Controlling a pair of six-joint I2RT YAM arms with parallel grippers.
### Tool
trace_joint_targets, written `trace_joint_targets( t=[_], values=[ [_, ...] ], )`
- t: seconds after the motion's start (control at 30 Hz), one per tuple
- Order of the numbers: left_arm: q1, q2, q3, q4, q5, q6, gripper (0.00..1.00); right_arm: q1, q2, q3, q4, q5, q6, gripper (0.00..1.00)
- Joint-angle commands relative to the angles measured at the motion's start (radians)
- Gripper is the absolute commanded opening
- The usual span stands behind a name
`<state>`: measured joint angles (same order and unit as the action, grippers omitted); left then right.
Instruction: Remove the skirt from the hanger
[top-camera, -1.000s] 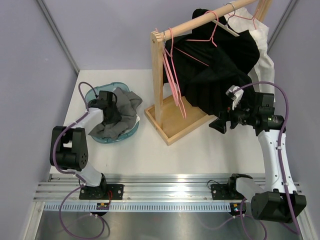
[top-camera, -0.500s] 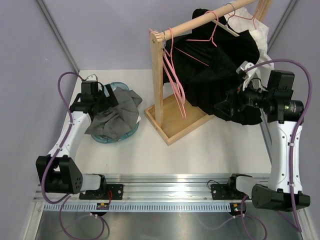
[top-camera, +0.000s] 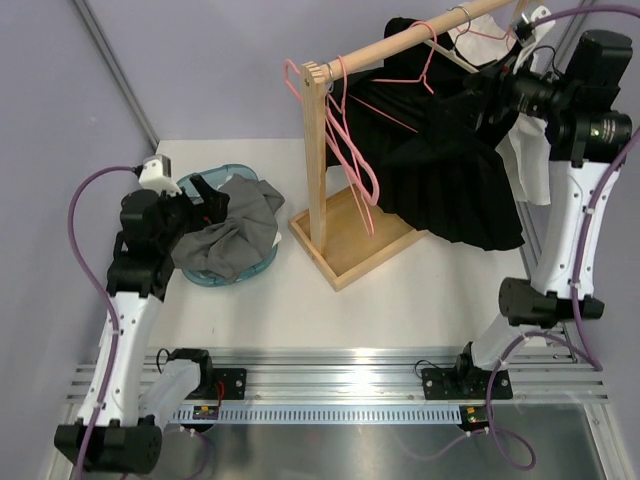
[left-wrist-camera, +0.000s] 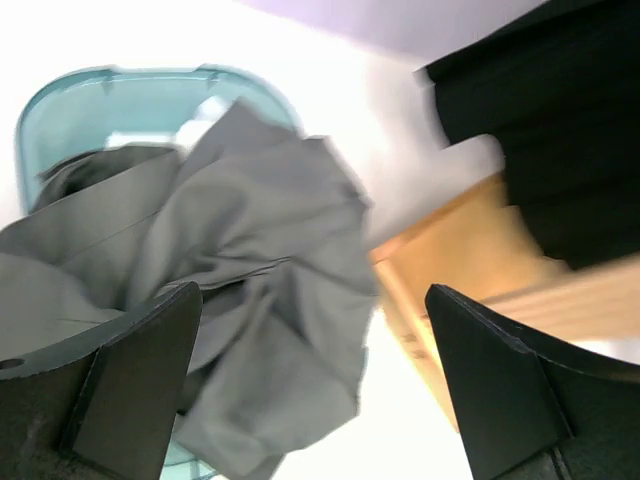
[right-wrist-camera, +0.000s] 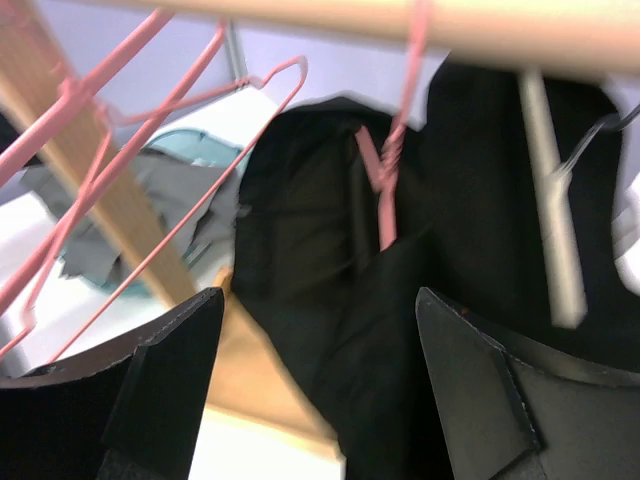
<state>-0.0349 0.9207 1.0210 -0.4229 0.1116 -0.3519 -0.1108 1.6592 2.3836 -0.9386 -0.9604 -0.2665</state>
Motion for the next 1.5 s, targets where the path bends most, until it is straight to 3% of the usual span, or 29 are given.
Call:
trace_joint_targets(
  t=[0.0, 0.3, 0.97, 1.17, 1.37, 1.47],
  values=[
    [0.004, -0.106, -0.106, 0.151, 0.129, -0.099, 0.99, 0.031, 0.129, 0.175, 0.027, 0.026, 0.088, 0.84],
    [0.003, -0.273, -0.187, 0.076, 0.126, -0.151, 0.99, 0.106, 0.175, 0.154, 0.215, 0.233, 0.145, 0.74],
    [0.004, -0.367, -0.240, 0.019, 0.137, -0.197, 0.99, 0.184, 0.237, 0.098, 0.207, 0.221, 0.053, 0.54],
    [0.003, -0.370, -0.242, 0.019, 0.145, -0.203, 0.99, 0.195, 0.263, 0.091, 0.192, 0.221, 0.035, 0.33],
    [0.004, -0.364, -0.246, 0.049, 0.201, -0.214, 0.99, 0.195, 0.251, 0.089, 0.207, 0.206, 0.029, 0.03],
    [0.003, -0.353, -0.257, 0.073, 0.249, -0.217, 0.99, 0.197, 0.231, 0.089, 0.239, 0.201, 0.041, 0.00]
  ],
)
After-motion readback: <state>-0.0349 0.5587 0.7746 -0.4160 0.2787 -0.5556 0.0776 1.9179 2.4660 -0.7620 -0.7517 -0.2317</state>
